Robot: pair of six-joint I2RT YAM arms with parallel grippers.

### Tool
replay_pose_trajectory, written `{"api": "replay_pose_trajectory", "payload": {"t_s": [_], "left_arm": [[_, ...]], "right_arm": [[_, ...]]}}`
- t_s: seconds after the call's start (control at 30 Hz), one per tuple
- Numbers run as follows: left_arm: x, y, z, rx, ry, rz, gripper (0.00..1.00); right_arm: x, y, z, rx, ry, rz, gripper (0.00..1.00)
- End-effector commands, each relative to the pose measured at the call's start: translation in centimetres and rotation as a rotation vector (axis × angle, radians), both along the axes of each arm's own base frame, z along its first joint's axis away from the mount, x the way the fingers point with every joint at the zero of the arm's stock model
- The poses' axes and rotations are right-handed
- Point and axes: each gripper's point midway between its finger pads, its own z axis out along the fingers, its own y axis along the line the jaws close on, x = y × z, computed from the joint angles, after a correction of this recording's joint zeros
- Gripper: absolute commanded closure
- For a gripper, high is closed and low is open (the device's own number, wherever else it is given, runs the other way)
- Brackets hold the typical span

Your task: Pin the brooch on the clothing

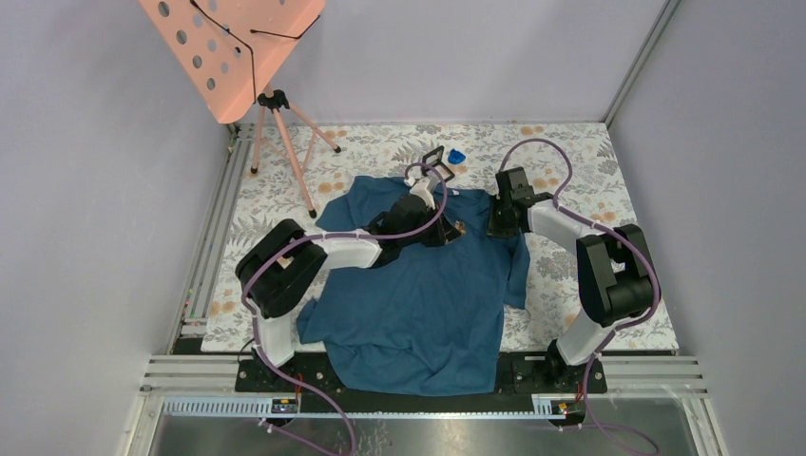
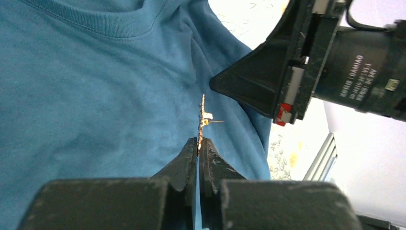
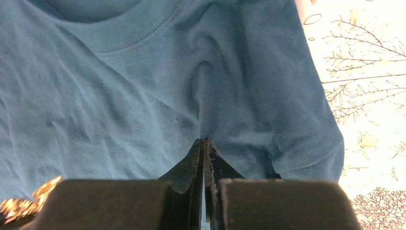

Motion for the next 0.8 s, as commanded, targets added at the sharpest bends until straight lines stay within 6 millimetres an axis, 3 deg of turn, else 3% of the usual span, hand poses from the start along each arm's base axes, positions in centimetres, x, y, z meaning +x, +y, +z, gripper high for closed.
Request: {"api": "replay_pose_trajectory", "payload": {"t_s": [0.0,0.4,0.77], "left_arm": [[1.5,-1.9,2.1,-0.081,-0.042,-0.001,1.0],[2.3,-3.8,-0.8,-0.044,0.019,0.009,1.0],[2.9,-4.0,-3.4,0.071,0.081,0.042,1.0]], "right_arm": [[0.8,1.0,1.7,0.059,-0.07,0.04,1.0],[-0.4,1.7,3.1,0.137,-0.133,0.057,1.0],[-0.8,2.9,3.8,0.213,-0.158,0.075,1.0]]}}
